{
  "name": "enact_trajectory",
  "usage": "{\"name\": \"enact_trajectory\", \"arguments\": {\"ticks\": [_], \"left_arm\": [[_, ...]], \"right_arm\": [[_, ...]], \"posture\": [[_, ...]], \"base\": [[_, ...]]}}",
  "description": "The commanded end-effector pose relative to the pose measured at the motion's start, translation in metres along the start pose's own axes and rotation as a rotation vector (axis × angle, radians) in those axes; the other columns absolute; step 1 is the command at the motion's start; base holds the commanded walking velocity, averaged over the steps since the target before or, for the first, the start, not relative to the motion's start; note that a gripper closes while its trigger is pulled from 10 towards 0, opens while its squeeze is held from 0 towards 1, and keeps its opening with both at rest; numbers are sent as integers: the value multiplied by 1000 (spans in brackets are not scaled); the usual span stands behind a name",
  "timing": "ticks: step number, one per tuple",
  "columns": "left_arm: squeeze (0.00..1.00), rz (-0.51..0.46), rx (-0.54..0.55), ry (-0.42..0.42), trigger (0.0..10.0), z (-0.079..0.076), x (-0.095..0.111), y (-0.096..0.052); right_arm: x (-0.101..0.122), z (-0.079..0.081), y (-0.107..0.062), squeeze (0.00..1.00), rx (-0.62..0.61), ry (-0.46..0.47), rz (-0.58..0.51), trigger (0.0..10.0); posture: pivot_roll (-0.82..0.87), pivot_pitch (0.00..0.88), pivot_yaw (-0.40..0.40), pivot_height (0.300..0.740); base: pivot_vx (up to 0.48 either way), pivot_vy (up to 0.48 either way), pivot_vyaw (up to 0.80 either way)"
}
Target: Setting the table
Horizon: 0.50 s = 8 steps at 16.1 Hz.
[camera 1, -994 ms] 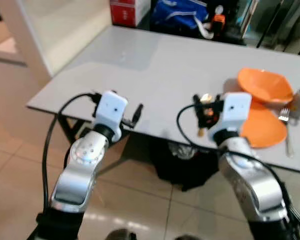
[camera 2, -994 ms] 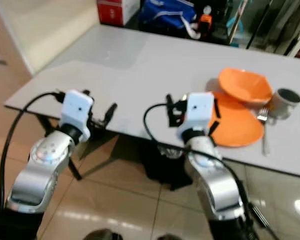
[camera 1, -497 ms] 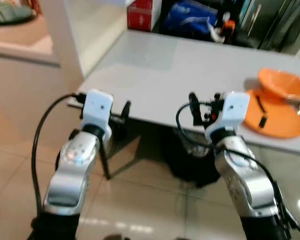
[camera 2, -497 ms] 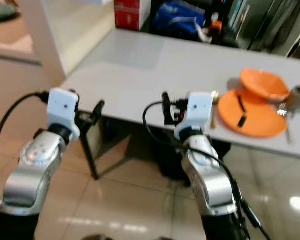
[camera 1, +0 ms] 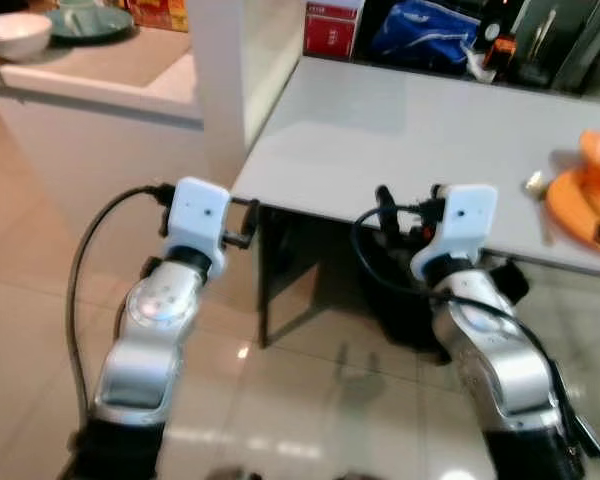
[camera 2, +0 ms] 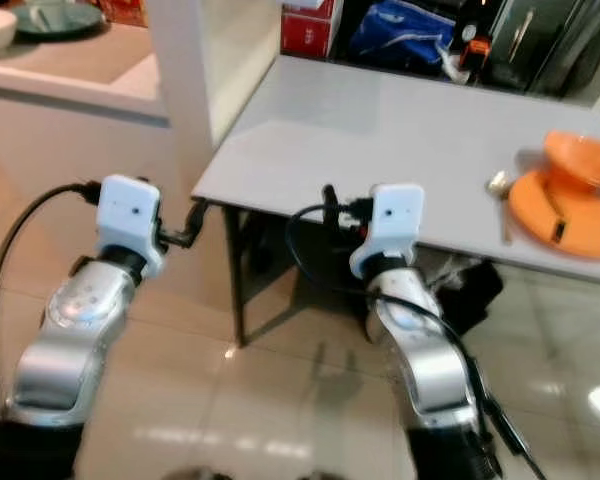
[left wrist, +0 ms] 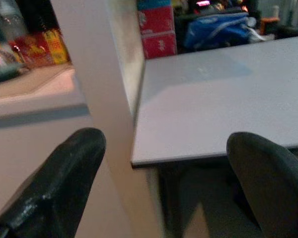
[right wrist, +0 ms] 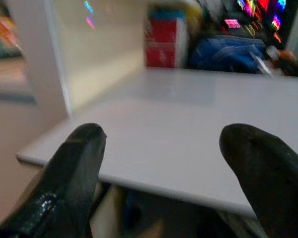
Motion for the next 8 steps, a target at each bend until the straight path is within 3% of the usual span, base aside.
{"name": "enact_trajectory", "arguments": {"ticks": [1,3,8], "left_arm": [[0,2,12,14,10000,1,-1,0],[0,-8,10,28,10000,-2,1,3],[0,-10,42,44,10000,7,4,5]], "right_arm": [[1,-5,-1,0,-36,7,8,10000],[-4,-14,-1,0,-74,70,24,10000],[-1,-6,9,0,-34,73,17,10000]], "posture": [[31,19,-55,740],[51,16,-73,740],[83,19,-68,740]], "base": [[0,480,0],[0,480,0],[0,480,-766]]}}
Point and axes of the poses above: a point about 5 cm out from each wrist's last joint towards the gripper, its own y axis pointing out of the wrist towards the gripper, its own x axis along the axis of the wrist's last joint, z = x × y, the point moved 3 cm from there along y, pointing out of the wrist towards the gripper, and after that the axes turned 13 degrees about y, right-handed, at the moved point
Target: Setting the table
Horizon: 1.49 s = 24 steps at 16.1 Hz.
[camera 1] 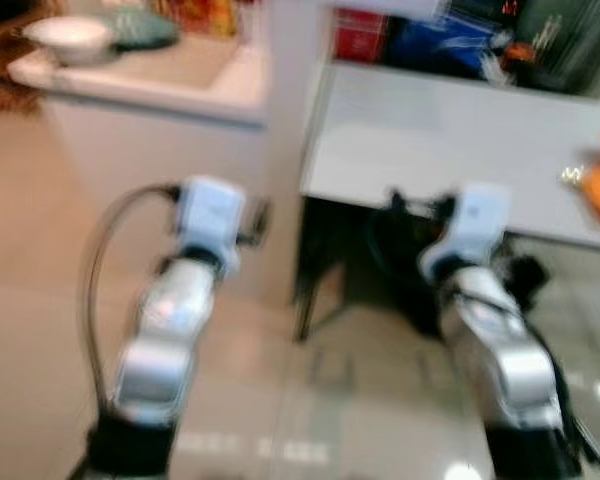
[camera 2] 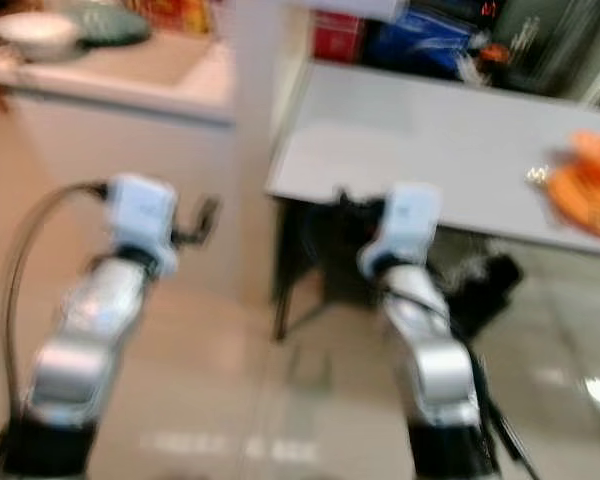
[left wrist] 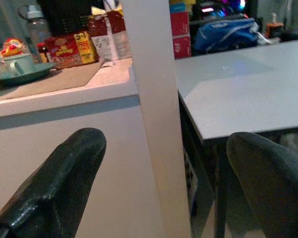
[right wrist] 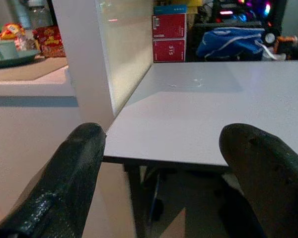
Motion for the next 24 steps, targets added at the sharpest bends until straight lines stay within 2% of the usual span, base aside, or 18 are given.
{"name": "enact_trajectory", "arguments": {"ticks": [1,5,6,8,11,13,18,20,24], "left_arm": [[0,-17,23,18,10000,8,5,1],[0,-17,71,31,10000,19,5,0],[0,-24,80,31,10000,20,7,0],[0,-30,86,32,10000,20,9,0],[0,-32,87,27,10000,15,8,-1],[0,-42,88,18,10000,15,10,-1],[0,-108,66,4,10000,16,22,1],[0,-146,47,21,10000,14,30,1],[0,-144,58,35,10000,17,28,-1]], "right_arm": [[0,1,2,0,8,2,0,10000],[-5,9,5,0,35,16,16,10000],[-4,12,7,0,48,-7,14,10000],[-3,13,9,0,61,-46,6,10000],[3,6,12,0,3,-56,-22,10000],[4,8,12,0,15,-47,-26,10000],[6,15,9,0,46,-47,-42,10000],[5,16,9,0,59,-34,-40,10000],[2,21,10,0,85,-30,-33,10000]], "posture": [[91,20,-72,740],[109,16,-94,740],[112,13,-98,740],[112,10,-106,740],[105,0,-109,740],[103,0,-105,740],[93,0,-83,740],[100,0,-83,740],[114,0,-110,740]], "base": [[0,480,-800],[0,480,-772],[0,480,0],[0,480,0],[0,480,0],[0,480,0],[0,0,0],[349,0,0],[442,0,0]]}}
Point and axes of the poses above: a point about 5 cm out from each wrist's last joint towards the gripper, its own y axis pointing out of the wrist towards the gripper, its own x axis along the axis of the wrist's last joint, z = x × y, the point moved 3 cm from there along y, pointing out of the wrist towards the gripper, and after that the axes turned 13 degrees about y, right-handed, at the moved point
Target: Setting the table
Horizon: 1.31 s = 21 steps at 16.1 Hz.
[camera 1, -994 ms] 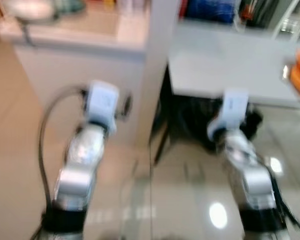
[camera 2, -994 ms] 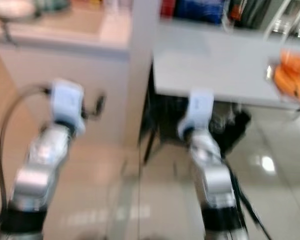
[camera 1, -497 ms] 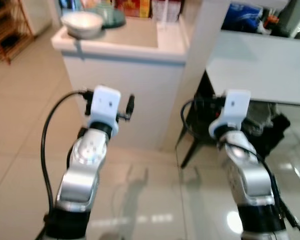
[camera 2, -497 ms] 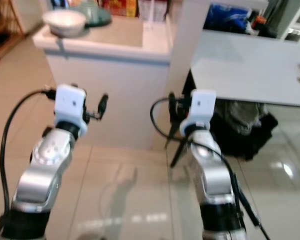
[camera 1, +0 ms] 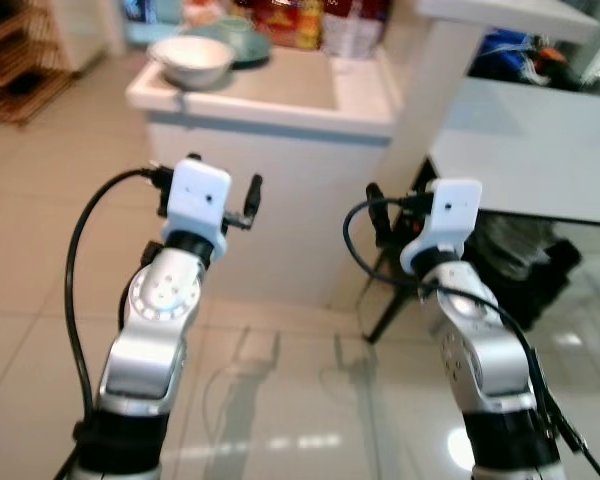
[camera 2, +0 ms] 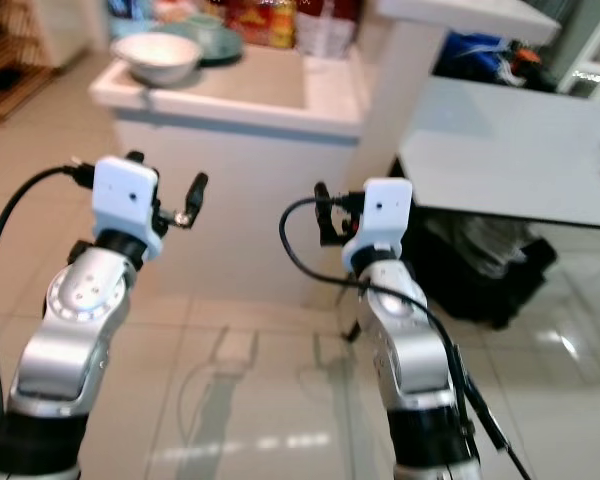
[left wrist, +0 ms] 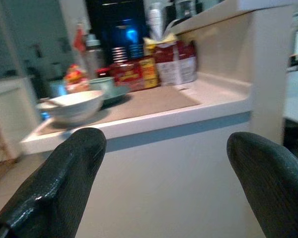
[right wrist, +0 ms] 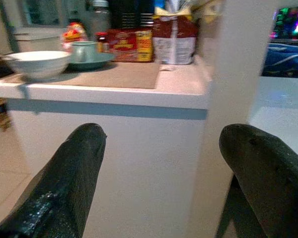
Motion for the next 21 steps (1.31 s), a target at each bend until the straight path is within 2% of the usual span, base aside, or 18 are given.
{"name": "enact_trajectory", "arguments": {"ticks": [1,2,5,7,11,13,16,21], "left_arm": [[0,-14,3,7,10000,2,4,0],[0,-13,11,6,10000,4,4,-1],[0,-13,39,-13,10000,9,7,1],[0,-20,20,16,10000,10,8,-1],[0,-30,18,18,10000,12,11,2],[0,-39,16,17,10000,13,15,5],[0,-34,-2,7,10000,8,13,7],[0,-54,-45,-23,10000,-3,17,14]], "right_arm": [[2,-1,1,0,0,2,-9,10000],[3,3,2,0,18,4,-9,10000],[0,9,3,0,78,-72,5,10000],[1,12,1,0,79,-72,-6,10000],[2,12,-1,0,78,-72,-18,10000],[7,10,0,0,68,-19,-41,10000],[11,10,1,0,61,-21,-58,10000],[18,1,-4,0,18,-13,-94,10000]], "posture": [[115,0,-111,740],[110,0,-110,740],[120,0,-118,740],[120,0,-102,740],[118,0,-98,740],[120,0,-91,740],[97,0,-75,740],[71,0,-43,740]], "base": [[442,0,0],[442,0,0],[425,0,0],[420,0,209],[421,0,448],[422,0,0],[423,0,0],[420,0,0]]}}
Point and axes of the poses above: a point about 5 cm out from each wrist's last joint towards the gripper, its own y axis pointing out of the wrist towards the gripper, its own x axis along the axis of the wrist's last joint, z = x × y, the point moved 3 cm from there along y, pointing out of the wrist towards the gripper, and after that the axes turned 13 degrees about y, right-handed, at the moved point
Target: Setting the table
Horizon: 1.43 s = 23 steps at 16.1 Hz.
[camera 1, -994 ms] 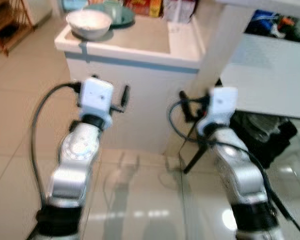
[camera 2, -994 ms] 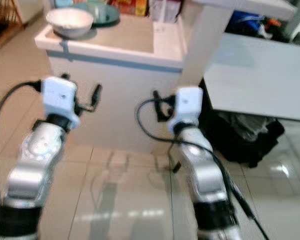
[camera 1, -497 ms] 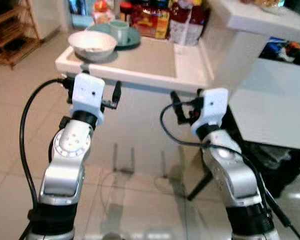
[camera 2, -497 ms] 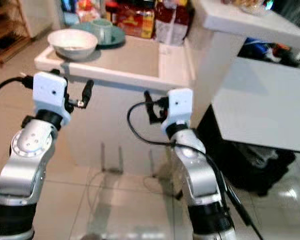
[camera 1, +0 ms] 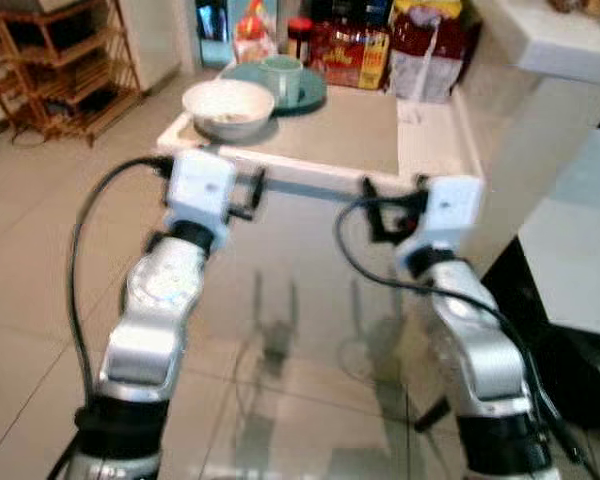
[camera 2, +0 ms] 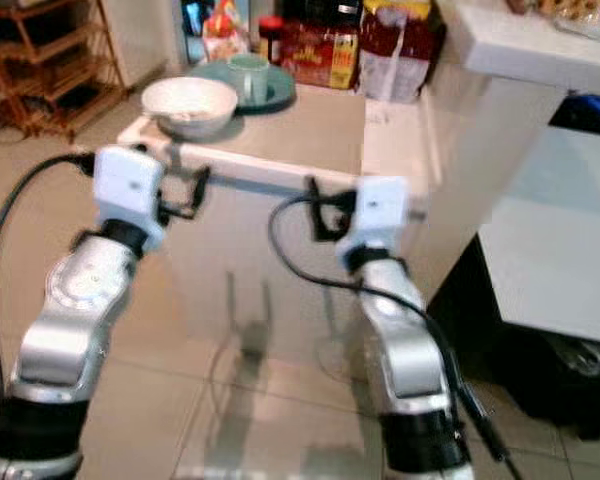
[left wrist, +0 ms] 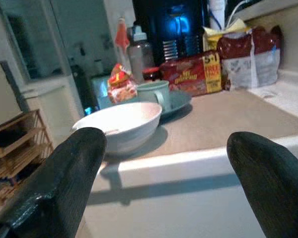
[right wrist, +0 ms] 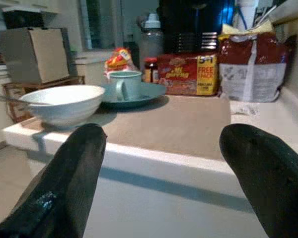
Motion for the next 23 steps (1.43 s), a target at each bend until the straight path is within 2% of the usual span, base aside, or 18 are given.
{"name": "enact_trajectory", "arguments": {"ticks": [1,8,12,14,23], "left_arm": [[0,-46,-36,-11,10000,-9,13,6],[0,-67,-58,-9,10000,-11,16,7],[0,-65,-57,-11,10000,-10,15,6],[0,-77,-44,-22,10000,-7,18,6],[0,-91,-52,10,10000,-6,21,14]], "right_arm": [[11,-15,0,0,-50,-15,-40,10000],[15,-11,4,0,-55,-5,-65,10000],[19,-15,4,0,-72,-6,-84,10000],[16,-20,4,0,-109,13,-61,10000],[13,-22,6,0,-120,10,-39,10000]], "posture": [[70,0,-39,740],[78,0,-45,740],[75,0,-46,740],[74,0,-47,740],[76,0,-45,740]], "base": [[424,0,0],[421,0,0],[404,0,0],[0,0,0],[0,423,-800]]}}
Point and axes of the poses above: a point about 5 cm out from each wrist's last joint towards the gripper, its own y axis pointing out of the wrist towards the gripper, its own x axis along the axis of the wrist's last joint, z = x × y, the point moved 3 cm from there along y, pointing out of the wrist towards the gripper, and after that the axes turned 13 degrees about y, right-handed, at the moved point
